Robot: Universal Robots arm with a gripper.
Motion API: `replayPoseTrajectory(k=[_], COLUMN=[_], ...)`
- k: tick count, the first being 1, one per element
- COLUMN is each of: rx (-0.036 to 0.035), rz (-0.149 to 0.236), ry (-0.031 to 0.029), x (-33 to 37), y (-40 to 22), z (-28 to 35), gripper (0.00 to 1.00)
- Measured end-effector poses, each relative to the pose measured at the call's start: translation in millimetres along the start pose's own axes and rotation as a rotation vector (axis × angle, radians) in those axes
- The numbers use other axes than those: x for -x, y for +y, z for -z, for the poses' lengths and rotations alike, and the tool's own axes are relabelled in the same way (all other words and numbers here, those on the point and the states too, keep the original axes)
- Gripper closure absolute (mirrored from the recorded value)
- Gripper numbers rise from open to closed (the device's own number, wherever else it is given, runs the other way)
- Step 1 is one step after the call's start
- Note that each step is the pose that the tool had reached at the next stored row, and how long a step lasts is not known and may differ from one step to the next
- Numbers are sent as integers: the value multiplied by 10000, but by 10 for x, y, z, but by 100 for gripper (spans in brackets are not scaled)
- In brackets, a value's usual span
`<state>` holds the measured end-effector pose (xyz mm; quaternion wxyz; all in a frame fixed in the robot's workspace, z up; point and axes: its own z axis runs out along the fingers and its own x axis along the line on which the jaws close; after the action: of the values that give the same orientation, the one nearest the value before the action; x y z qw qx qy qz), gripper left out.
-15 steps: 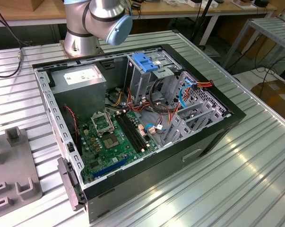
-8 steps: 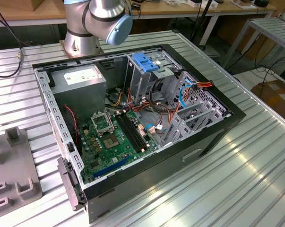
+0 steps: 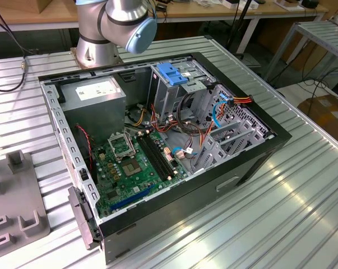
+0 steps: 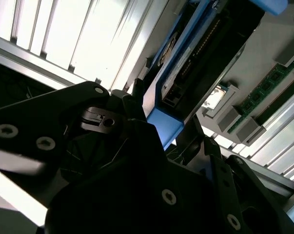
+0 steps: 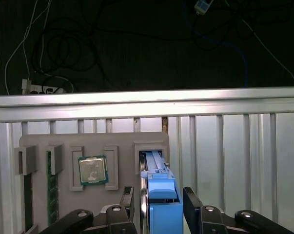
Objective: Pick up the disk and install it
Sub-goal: 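Pick up the disk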
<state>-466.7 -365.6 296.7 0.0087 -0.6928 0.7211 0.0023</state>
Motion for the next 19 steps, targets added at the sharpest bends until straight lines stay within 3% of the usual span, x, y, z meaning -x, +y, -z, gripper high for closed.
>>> replayPoseTrajectory(k=[8,10,11,19], rx=[22,22,23,22], rz=[-23,-24,-24,-24], ry=[-8,-8,-7,-8], x=[0,0,0,-5], y=[0,0,0,0], z=[0,0,0,0], gripper=[48,49,56,58])
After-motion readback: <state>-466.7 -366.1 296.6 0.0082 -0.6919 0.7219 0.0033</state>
